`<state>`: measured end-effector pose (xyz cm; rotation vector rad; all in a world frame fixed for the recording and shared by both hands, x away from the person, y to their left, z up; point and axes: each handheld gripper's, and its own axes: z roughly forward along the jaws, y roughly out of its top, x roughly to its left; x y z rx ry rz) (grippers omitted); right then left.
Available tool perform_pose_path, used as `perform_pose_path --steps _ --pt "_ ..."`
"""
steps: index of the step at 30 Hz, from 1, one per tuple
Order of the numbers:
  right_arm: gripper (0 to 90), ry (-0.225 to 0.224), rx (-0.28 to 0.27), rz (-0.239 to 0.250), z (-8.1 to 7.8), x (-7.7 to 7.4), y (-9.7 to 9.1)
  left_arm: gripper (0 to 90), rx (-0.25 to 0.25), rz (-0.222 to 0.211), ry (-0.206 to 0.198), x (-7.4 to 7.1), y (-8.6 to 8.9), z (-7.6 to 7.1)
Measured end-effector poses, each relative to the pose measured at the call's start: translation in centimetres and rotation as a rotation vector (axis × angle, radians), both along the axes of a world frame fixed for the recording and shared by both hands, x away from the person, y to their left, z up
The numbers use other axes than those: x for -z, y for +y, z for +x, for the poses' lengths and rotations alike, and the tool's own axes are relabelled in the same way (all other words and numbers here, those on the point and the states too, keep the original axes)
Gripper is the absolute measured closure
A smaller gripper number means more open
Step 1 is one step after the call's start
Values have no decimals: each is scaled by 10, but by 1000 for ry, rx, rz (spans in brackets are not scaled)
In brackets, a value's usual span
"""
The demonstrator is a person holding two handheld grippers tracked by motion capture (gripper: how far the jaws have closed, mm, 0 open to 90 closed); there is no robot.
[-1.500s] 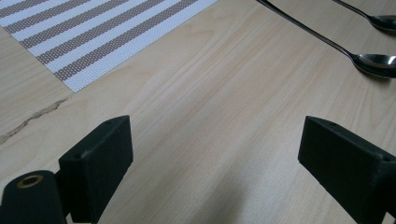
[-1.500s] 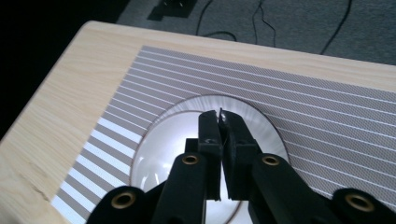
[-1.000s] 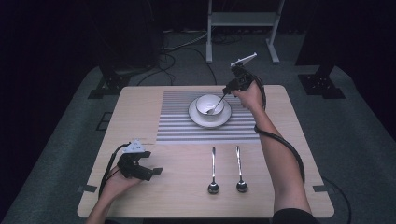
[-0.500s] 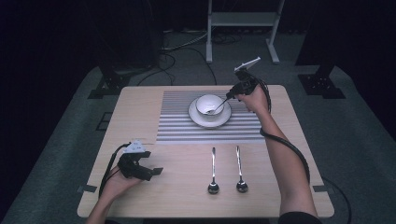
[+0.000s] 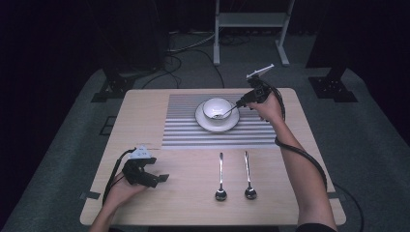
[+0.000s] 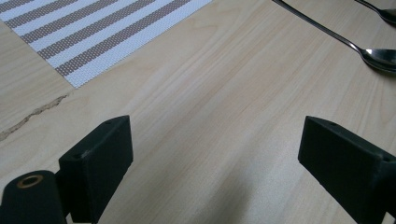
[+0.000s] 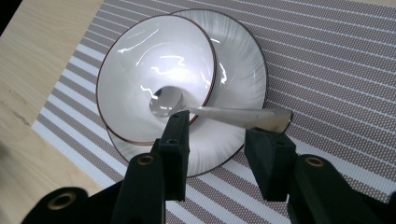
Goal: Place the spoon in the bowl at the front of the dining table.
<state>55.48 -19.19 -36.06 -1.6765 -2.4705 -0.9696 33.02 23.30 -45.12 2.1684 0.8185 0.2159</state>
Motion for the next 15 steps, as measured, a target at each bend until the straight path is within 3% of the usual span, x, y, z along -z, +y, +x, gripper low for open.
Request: perform_pose_path --steps 15 --pt "528 15 -72 45 -22 12 -7 90 -3 -4 -7 -1 0 -1"
